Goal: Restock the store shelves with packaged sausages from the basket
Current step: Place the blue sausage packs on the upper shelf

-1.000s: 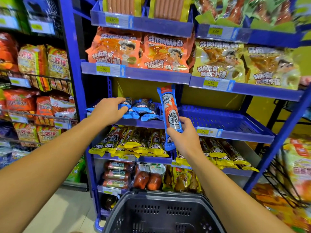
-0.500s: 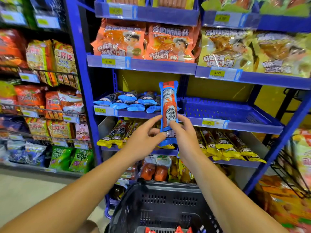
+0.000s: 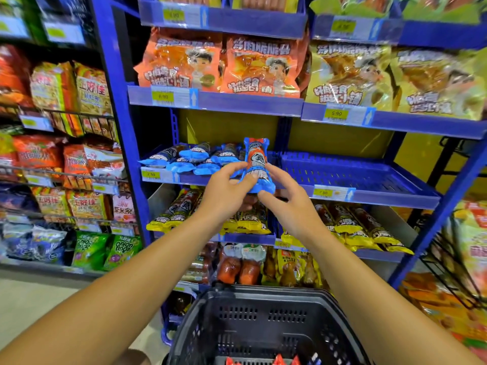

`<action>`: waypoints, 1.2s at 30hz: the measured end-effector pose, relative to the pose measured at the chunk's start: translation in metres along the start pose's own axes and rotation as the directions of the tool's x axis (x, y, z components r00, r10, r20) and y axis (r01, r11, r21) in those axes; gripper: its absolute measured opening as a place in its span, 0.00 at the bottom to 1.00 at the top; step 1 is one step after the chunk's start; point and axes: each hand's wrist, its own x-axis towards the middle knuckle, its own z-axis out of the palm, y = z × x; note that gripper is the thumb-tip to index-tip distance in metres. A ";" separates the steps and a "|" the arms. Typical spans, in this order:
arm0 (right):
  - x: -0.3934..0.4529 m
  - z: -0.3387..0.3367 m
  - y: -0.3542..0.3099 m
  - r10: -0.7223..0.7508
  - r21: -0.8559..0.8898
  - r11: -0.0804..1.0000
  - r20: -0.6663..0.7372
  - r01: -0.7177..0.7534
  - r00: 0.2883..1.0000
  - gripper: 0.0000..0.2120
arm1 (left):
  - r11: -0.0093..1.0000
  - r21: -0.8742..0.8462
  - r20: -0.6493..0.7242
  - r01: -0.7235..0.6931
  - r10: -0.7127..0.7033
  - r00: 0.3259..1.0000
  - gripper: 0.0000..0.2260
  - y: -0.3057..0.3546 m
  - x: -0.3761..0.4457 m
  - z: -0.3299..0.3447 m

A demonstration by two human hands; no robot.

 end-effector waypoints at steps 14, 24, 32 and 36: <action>0.049 0.012 0.004 -0.244 -0.566 0.821 -0.221 0.080 0.944 0.18 | 0.540 0.774 0.045 -0.329 0.473 0.880 0.23 0.030 0.002 -0.069; 0.074 0.017 0.011 -0.151 -0.672 0.739 -0.234 -0.048 0.961 0.18 | 0.175 0.939 0.209 -0.296 0.395 0.895 0.28 0.012 0.039 -0.097; 0.083 0.015 0.007 -0.101 -0.733 0.675 -0.203 -0.083 0.974 0.19 | 0.111 0.944 0.254 -0.311 0.356 0.899 0.29 -0.005 0.044 -0.093; 0.077 0.013 0.005 -0.069 -0.734 0.673 -0.183 -0.090 0.981 0.21 | 0.112 0.944 0.251 -0.310 0.366 0.896 0.29 -0.007 0.039 -0.091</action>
